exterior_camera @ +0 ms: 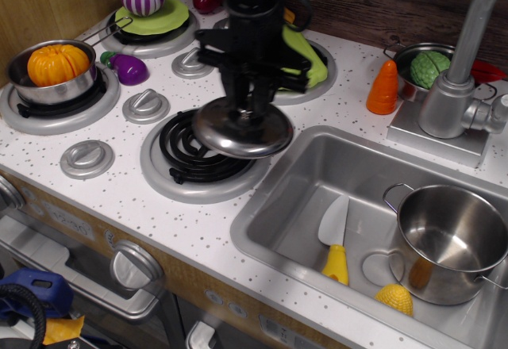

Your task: Put lid on stove

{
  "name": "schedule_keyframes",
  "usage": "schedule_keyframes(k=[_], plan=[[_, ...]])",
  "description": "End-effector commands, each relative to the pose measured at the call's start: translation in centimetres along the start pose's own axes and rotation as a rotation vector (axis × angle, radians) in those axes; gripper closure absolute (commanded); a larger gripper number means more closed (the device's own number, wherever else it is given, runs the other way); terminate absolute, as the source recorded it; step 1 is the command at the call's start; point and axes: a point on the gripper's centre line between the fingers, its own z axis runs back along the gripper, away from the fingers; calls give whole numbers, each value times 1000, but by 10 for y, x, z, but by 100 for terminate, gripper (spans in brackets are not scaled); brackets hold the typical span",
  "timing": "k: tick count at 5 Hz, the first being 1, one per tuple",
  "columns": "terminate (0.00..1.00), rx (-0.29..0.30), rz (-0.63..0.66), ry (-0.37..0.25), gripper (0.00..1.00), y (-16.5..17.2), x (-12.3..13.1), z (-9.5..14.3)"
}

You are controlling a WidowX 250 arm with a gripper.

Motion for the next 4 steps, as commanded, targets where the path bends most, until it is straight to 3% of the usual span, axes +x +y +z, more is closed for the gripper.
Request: schedule_keyframes(k=[1, 3, 4], plan=[[0, 28, 26, -111, 100, 15, 0, -2], [0, 52, -26, -154, 100, 39, 11, -14], [100, 48, -40, -166, 0, 40, 12, -15]])
